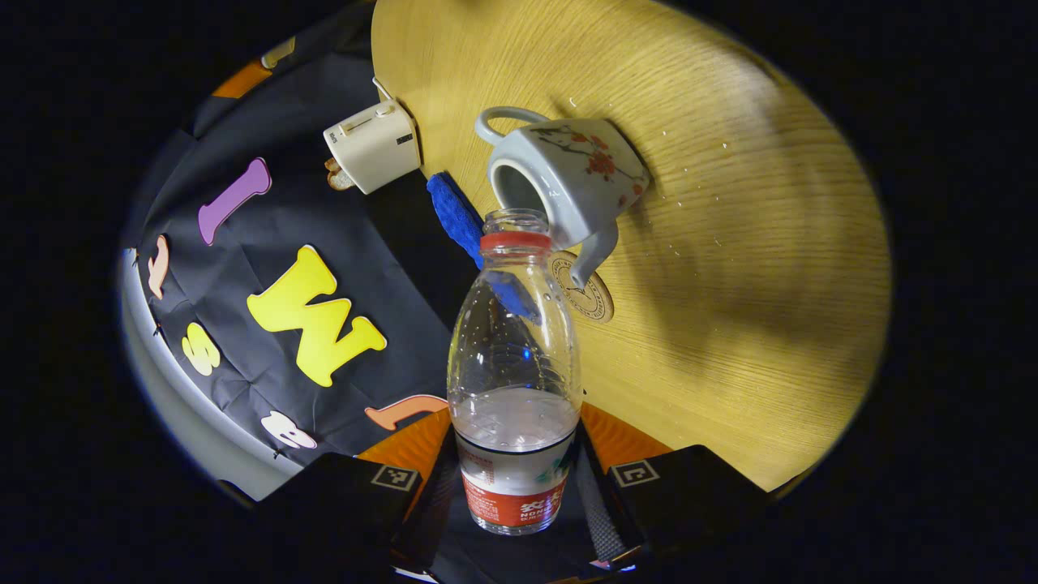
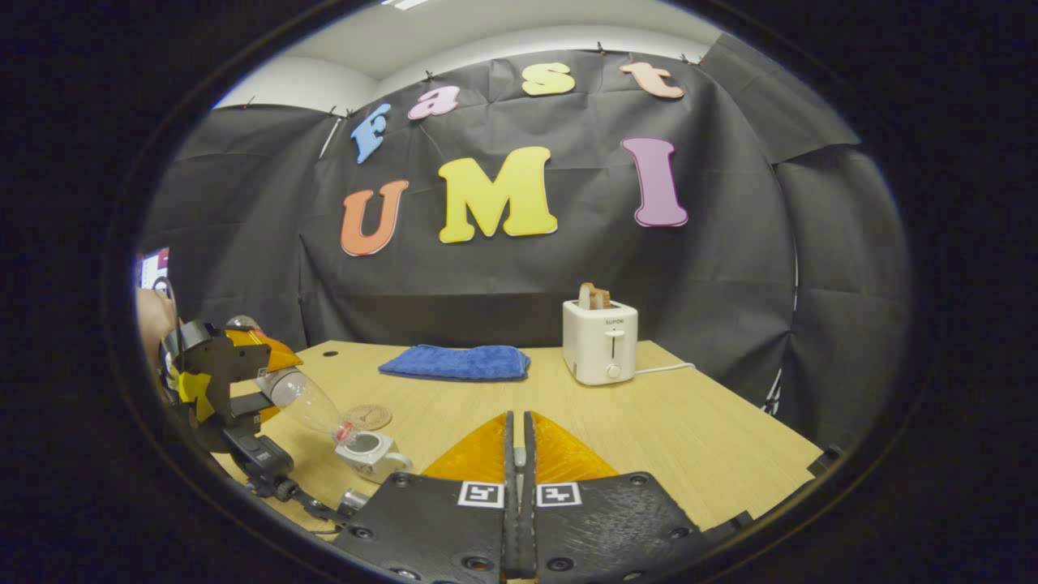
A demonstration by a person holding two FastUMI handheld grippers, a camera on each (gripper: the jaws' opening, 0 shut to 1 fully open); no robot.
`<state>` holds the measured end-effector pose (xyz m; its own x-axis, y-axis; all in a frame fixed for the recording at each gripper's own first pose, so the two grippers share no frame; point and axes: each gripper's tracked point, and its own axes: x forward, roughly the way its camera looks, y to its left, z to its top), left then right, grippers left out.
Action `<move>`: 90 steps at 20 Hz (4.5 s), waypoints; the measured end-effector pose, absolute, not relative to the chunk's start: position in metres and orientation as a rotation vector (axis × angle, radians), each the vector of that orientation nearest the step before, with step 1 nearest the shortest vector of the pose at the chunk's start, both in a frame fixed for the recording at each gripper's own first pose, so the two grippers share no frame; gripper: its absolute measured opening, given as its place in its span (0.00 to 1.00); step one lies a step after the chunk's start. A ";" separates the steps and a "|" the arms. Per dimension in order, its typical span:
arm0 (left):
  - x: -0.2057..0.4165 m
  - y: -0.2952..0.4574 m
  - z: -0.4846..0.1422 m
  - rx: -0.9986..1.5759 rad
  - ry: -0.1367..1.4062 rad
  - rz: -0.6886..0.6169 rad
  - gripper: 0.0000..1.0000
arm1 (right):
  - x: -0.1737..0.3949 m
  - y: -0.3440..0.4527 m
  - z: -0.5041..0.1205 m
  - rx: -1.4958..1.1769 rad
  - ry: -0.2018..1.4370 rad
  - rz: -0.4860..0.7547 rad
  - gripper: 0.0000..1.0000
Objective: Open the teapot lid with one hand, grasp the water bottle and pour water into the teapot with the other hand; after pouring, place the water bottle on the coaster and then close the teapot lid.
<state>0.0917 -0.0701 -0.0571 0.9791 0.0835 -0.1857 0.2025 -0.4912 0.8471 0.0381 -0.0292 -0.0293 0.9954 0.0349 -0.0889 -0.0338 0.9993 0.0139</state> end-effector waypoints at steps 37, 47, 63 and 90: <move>0.176 -0.089 -0.081 0.256 0.085 -0.279 0.72 | 0.056 -0.029 -0.059 -0.005 0.151 0.020 0.00; 0.199 -0.121 -0.071 -0.050 0.049 -0.294 0.75 | 0.063 -0.024 -0.071 -0.010 0.169 0.025 0.00; 0.201 -0.119 -0.072 -0.059 0.032 -0.298 0.93 | 0.069 -0.025 -0.083 -0.014 0.196 0.015 0.00; 0.035 -0.065 -0.056 -0.059 0.054 -0.208 0.93 | 0.074 0.071 -0.069 -0.087 0.166 0.303 0.00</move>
<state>0.0352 -0.0654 -0.0559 0.9771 -0.2076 -0.0475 0.2045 0.9768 -0.0639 0.0740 0.0705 -0.0686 0.9409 0.2897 -0.1751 -0.3039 0.9508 -0.0599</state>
